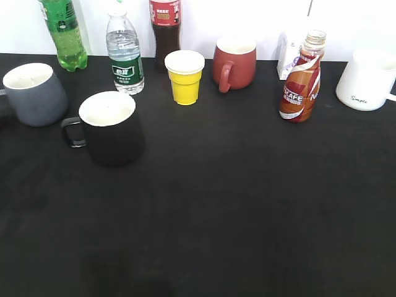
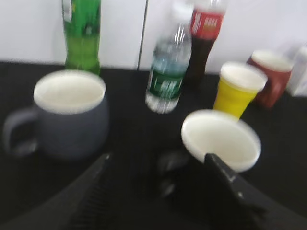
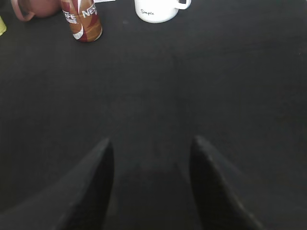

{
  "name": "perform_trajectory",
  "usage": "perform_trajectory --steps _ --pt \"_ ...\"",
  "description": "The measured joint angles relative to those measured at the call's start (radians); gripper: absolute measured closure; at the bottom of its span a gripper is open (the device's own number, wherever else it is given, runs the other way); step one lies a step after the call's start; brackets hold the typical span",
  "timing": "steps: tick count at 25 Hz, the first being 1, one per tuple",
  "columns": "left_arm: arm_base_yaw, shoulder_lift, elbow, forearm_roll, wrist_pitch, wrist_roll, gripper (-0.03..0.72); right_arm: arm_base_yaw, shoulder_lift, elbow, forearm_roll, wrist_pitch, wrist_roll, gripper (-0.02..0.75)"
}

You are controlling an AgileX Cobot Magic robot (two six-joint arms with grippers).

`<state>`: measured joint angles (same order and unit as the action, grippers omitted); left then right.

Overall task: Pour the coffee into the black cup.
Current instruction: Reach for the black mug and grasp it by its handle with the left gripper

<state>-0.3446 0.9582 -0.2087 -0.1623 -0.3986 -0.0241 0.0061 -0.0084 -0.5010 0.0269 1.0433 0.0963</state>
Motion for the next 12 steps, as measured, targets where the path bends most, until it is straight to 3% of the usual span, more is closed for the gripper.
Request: perform_trajectory --steps 5,8,9,12 --pt "-0.002 0.227 0.033 0.010 -0.184 -0.028 0.247 0.000 0.000 0.000 0.000 0.000 0.000 0.327" --pt "-0.002 0.368 0.033 0.155 -0.322 -0.106 0.247 0.000 0.000 0.000 0.000 0.000 0.000 0.327" --pt "-0.002 0.462 0.033 0.213 -0.454 -0.123 0.247 0.000 0.000 0.000 0.000 0.000 0.000 0.327" --pt "-0.003 0.644 0.032 0.212 -0.688 -0.128 0.247 0.000 0.000 0.000 0.000 0.000 0.000 0.326"
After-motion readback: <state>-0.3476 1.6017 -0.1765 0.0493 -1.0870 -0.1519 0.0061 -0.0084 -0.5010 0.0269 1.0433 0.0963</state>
